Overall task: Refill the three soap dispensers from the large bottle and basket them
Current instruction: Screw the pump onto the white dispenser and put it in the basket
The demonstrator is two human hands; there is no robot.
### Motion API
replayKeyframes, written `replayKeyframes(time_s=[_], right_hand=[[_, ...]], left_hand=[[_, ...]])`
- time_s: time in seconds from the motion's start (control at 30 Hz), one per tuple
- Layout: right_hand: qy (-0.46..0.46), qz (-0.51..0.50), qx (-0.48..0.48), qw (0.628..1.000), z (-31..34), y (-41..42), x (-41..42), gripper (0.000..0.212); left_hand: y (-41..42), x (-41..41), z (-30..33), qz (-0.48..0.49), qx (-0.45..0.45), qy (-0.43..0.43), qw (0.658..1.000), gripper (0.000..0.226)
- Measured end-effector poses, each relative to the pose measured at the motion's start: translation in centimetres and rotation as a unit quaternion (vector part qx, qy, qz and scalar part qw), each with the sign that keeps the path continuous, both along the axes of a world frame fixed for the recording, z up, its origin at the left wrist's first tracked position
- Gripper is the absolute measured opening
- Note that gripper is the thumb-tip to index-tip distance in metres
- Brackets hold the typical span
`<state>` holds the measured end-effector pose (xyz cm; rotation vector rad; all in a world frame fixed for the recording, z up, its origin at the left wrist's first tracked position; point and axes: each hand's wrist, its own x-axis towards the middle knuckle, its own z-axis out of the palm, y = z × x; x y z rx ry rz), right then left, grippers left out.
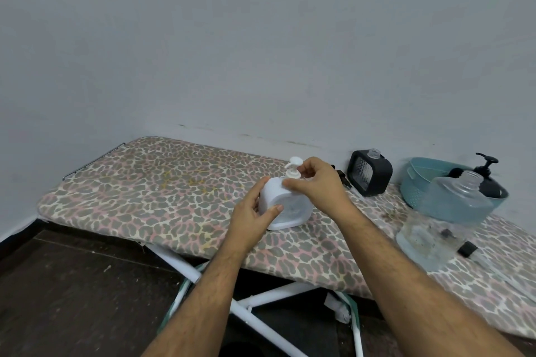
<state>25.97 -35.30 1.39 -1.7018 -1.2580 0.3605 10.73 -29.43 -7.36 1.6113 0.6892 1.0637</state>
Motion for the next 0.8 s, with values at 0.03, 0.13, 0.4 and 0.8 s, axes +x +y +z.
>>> replayKeyframes(time_s=[0.03, 0.13, 0.4, 0.8], right_hand=[[-0.028, -0.011, -0.01, 1.0, 0.22, 0.02, -0.09, 0.035], [-0.025, 0.023, -0.026, 0.999, 0.89, -0.27, -0.01, 0.053], [0.032, 0.034, 0.007, 0.999, 0.73, -0.5, 0.28, 0.079], [0.079, 0.075, 0.004, 0.994, 0.48, -0.48, 0.75, 0.079]], left_hand=[[-0.02, -0.01, 0.0, -0.002, -0.004, -0.003, 1.0, 0.063], [0.02, -0.05, -0.07, -0.006, -0.01, -0.009, 1.0, 0.063], [0.01, -0.09, -0.04, -0.007, -0.013, -0.013, 1.0, 0.064], [-0.17, -0.17, 0.23, -0.001, -0.016, -0.011, 1.0, 0.065]])
